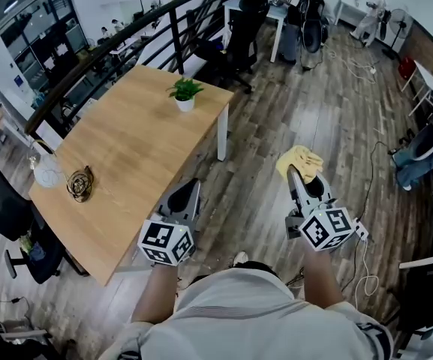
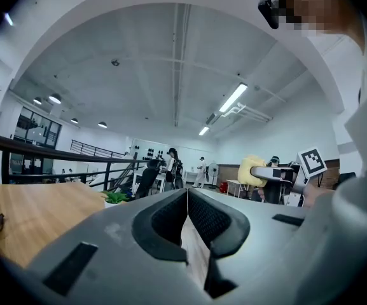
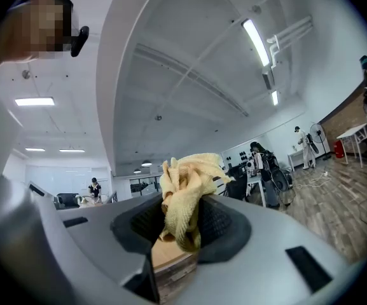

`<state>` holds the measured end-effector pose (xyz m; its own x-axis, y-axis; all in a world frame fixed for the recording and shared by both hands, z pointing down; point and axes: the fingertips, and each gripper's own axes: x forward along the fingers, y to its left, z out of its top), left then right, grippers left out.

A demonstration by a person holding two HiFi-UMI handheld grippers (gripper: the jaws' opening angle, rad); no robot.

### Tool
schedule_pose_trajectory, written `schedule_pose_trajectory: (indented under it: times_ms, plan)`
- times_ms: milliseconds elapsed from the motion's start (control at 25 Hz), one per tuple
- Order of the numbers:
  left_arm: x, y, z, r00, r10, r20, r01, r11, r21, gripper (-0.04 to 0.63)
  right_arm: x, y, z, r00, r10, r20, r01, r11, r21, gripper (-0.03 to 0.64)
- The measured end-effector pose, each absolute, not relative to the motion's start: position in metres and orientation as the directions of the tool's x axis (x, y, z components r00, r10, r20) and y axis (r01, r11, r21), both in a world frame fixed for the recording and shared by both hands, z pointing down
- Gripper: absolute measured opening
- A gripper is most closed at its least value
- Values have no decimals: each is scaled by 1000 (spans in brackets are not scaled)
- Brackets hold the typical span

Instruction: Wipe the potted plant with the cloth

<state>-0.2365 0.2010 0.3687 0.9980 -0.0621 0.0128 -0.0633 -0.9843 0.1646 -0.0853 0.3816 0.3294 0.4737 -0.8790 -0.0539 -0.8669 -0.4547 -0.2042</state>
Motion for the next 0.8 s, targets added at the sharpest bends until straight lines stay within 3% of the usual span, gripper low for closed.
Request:
schedule_pose_trajectory:
  times_ms: [800]
  plan:
    - [-57, 112, 403, 983, -159, 95, -176, -960, 218, 17, 106, 288, 364, 376, -926, 27, -896, -371, -245, 178]
